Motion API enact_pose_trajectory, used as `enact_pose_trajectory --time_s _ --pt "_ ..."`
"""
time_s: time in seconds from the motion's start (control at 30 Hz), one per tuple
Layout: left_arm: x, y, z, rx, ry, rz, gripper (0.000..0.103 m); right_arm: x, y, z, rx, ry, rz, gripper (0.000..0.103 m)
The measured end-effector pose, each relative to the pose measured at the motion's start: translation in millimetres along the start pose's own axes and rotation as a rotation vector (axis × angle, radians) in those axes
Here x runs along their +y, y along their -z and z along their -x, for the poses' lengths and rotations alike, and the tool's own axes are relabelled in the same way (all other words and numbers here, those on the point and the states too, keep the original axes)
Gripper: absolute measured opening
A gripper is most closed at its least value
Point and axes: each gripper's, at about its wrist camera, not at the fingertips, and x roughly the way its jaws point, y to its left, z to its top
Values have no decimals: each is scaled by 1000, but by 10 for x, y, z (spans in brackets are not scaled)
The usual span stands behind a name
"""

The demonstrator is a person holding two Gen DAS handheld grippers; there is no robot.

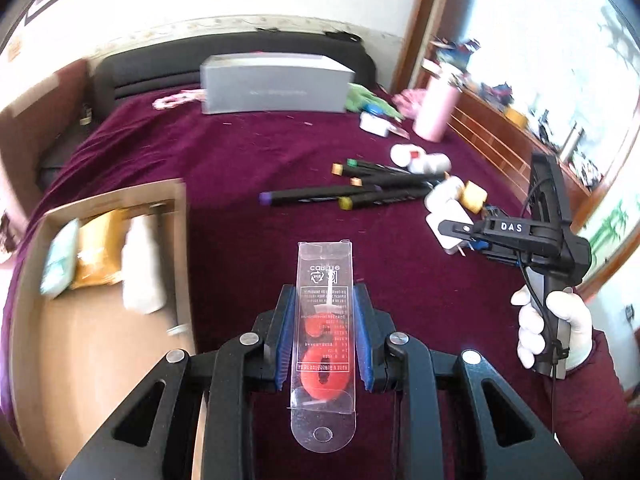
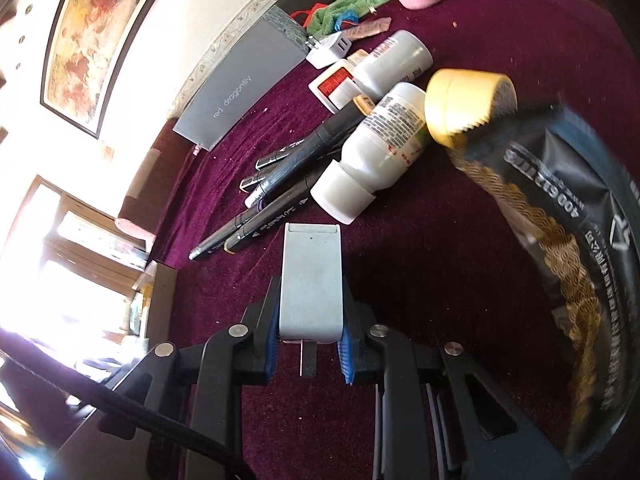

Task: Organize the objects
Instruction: 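Carry the pencil case and white plug into the cardboard box with both grippers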

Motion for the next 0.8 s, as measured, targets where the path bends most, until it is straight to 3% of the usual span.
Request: enact_pose_trajectory --time_s 0.17,0.33,0.57,0.8 --pt "376 96 198 -27 -26 81 23 80 25 10 9 42 -2 20" --pt "766 236 298 -47 -35 181 23 296 186 75 38 12 8 20" --pt "1108 396 393 -61 -61 254 23 994 354 93 68 -34 142 20" --pt "1375 424 444 -65 -83 282 23 1701 522 -237 150 -118 232 21"
